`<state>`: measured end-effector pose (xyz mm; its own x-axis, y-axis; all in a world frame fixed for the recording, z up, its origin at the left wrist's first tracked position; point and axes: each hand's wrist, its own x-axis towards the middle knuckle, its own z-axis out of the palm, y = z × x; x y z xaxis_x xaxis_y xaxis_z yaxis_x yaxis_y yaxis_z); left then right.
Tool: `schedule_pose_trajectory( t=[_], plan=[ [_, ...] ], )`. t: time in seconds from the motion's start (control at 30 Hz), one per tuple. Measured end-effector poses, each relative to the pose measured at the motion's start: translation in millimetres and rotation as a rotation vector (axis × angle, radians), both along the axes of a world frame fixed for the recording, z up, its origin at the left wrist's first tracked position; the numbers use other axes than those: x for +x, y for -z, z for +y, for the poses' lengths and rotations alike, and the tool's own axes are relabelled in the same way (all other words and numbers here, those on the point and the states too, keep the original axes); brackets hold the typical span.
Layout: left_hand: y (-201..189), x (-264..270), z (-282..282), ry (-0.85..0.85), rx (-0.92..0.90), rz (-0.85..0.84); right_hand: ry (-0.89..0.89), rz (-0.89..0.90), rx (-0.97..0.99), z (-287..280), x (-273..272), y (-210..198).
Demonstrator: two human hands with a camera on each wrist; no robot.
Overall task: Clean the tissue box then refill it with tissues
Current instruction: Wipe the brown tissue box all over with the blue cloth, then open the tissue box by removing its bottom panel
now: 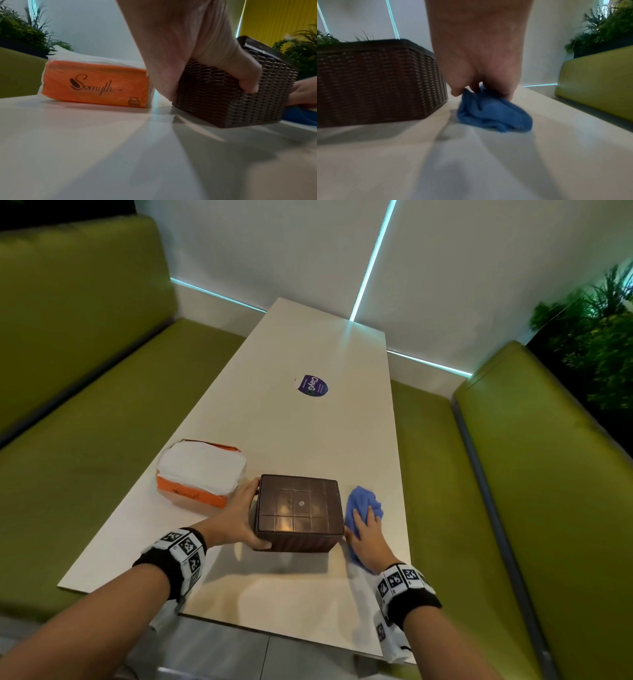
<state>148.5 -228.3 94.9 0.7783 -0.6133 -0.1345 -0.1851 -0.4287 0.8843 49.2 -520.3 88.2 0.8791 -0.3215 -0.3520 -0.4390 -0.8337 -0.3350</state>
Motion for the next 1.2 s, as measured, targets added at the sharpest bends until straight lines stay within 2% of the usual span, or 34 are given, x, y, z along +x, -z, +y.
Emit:
schedule_pose_trajectory(
  t=[0.07,0.17,0.2,0.33,0.4,0.7,0.87,1.2],
  plan=[
    [-0.4,2.4,-0.1,0.002,0.002,0.017,0.026,-0.042,0.016,3.8,2.9,-10.7],
    [0.4,6.3,1.4,0.010,0.016,0.023,0.114,-0.353,0.186,9.8,14.9,-51.6],
    [1.3,8.4,1.8,0.016,0.019,0.020,0.032,-0.359,0.213,13.5,20.8,-66.5],
    [-2.4,14.8,1.3,0.049,0.040,0.014,-0.468,-0.052,-0.002,35.8,40.6,-91.3],
    [-3.2,17.7,0.3,0.057,0.026,0.024,-0.538,0.054,-0.063,39.5,48.0,-87.2],
    [-0.9,19.7,-2.8,0.026,-0.108,0.127,-0.540,-0.011,-0.114,39.0,58.3,-83.4],
    [-5.6,23.6,-3.1,0.030,-0.020,0.071,-0.571,-0.011,-0.148,42.3,57.3,-88.2],
    [-11.9,29.6,-5.4,0.093,0.079,0.054,-0.538,-0.147,-0.128,42.5,46.5,-89.9]
  ],
)
